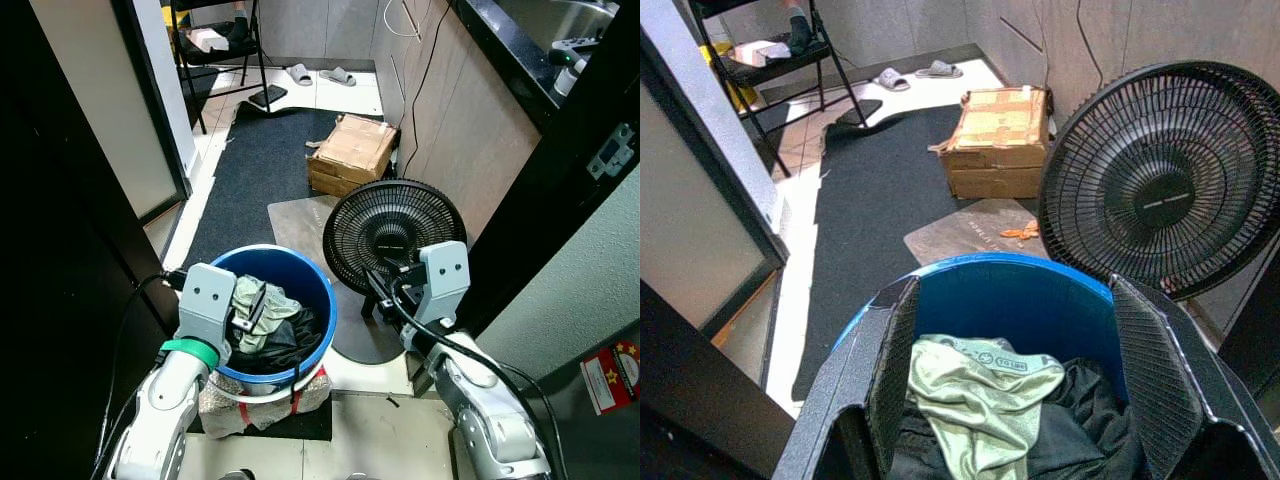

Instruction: Clothes washing

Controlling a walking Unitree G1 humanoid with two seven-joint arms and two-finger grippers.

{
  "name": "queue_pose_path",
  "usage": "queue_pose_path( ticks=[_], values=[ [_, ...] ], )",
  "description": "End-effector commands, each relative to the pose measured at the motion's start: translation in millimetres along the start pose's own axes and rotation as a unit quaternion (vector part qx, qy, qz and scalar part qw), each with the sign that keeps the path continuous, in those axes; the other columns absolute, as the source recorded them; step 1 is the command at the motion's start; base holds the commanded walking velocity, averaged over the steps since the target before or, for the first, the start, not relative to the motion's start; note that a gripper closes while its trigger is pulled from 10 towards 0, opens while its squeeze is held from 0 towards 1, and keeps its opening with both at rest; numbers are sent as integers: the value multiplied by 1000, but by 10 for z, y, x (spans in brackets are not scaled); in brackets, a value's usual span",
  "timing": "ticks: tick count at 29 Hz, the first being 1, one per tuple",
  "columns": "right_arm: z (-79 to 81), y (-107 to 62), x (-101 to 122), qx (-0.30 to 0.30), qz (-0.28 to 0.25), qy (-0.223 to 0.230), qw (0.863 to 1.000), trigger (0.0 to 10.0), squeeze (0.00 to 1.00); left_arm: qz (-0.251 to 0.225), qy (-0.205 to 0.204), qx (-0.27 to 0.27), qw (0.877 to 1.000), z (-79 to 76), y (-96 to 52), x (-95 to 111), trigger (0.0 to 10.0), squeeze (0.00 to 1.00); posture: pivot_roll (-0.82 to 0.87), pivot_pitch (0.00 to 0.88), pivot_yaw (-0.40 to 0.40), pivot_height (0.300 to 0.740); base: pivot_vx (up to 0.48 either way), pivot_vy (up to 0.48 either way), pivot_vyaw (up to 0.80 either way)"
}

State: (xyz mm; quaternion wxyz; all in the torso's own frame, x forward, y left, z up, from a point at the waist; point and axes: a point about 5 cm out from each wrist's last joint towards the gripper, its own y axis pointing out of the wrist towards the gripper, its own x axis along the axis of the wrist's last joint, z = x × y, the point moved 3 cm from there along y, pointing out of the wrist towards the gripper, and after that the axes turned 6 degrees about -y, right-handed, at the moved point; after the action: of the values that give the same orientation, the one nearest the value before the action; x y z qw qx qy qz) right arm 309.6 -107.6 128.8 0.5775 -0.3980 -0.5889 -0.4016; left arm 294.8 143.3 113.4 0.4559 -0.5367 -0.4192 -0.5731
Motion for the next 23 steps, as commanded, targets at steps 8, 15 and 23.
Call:
queue_pose_path(
  ticks=[8,15,23],
  values=[
    [-15,-6,-32,-4,9,-9,1000,10000,0,10,3,-5,1000,-25,-13,-57,10000,0,4,0,10,740,0,0,57],
    [-30,19,-59,-11,22,-24,999,10000,0,8,3,-2,1000,-24,-13,-52,10000,0,5,0,10,740,0,0,751],
    [-31,4,-50,-12,17,-29,999,10000,0,9,3,-9,1000,-36,9,-54,10000,0,-11,0,22,740,0,0,800]
  ],
)
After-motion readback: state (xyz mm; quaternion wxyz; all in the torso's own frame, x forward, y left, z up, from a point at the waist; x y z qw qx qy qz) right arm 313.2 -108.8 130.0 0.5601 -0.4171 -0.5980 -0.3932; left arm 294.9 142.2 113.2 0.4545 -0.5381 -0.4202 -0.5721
